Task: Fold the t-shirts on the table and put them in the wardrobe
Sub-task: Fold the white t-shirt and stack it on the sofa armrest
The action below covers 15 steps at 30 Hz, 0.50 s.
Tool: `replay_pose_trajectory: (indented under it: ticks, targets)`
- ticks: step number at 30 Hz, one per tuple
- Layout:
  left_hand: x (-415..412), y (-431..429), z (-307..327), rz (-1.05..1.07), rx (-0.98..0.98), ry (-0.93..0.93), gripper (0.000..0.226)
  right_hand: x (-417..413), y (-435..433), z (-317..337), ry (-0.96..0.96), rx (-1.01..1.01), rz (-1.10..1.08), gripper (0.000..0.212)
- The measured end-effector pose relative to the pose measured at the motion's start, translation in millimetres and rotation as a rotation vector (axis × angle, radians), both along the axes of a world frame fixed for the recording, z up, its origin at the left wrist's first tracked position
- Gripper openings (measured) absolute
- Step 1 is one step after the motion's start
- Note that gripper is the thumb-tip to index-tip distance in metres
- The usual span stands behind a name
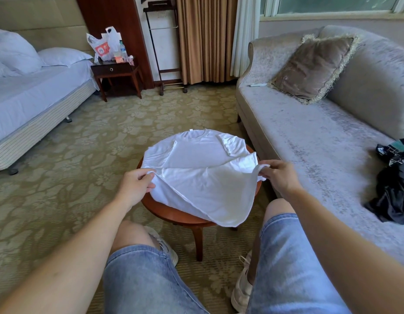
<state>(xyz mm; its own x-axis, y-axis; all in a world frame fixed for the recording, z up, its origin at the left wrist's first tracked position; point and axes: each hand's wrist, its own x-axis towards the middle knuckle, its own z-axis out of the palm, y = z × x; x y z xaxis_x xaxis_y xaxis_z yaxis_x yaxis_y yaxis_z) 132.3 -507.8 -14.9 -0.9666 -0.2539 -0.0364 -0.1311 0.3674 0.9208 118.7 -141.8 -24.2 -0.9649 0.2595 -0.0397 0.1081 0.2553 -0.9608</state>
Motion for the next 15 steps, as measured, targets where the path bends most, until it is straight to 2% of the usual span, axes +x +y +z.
replay_pose_trajectory:
  ticks: [2, 4, 6, 8, 10, 15]
  targets:
    - [-4, -2, -2, -0.001, -0.097, 0.008, 0.021, -4, -2, -1, 0.023, 0.096, -0.016, 0.018]
    - [-4, -3, -3, -0.004, -0.284, 0.058, 0.025, -6, -2, 0, 0.036, 0.171, -0.011, 0.02]
    - [-2, -5, -1, -0.003, -0.378, 0.099, 0.028, -4, -1, 3, 0.055, 0.13, 0.024, 0.022]
    - [-1, -6, 0, -0.012, -0.343, 0.106, 0.035, 1, -1, 9, 0.076, 0.131, 0.058, 0.021]
    - [1, -9, 1, -0.036, -0.298, 0.101, 0.041, 4, 1, 11, 0.111, 0.161, 0.058, 0.031]
    - [13, -13, 9, -0.036, -0.248, 0.118, 0.04, 13, 2, 23, 0.164, 0.184, 0.01, 0.035]
